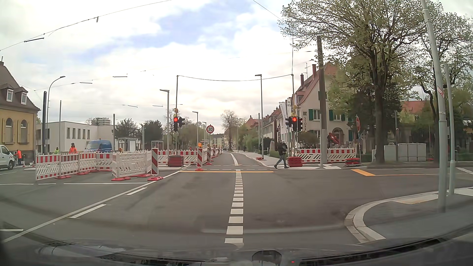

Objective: Follow the waypoints while adhering to traffic rules and regulations

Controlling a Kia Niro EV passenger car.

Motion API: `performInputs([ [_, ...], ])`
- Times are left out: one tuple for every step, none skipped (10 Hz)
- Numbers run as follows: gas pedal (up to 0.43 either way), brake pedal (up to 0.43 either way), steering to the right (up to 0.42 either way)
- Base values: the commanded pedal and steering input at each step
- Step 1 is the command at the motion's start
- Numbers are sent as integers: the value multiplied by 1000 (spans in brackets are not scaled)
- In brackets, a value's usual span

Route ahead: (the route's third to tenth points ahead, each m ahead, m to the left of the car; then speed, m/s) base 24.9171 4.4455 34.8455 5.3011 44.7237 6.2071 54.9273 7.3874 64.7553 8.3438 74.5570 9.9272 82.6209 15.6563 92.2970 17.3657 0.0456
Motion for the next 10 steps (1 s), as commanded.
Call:
performInputs([
  [0, 159, -44],
  [0, 165, -36],
  [0, 171, -33],
  [0, 177, -31],
  [0, 183, -28],
  [0, 189, -26],
  [0, 189, -25],
  [0, 189, -26],
  [0, 195, -27],
  [0, 201, -27],
])
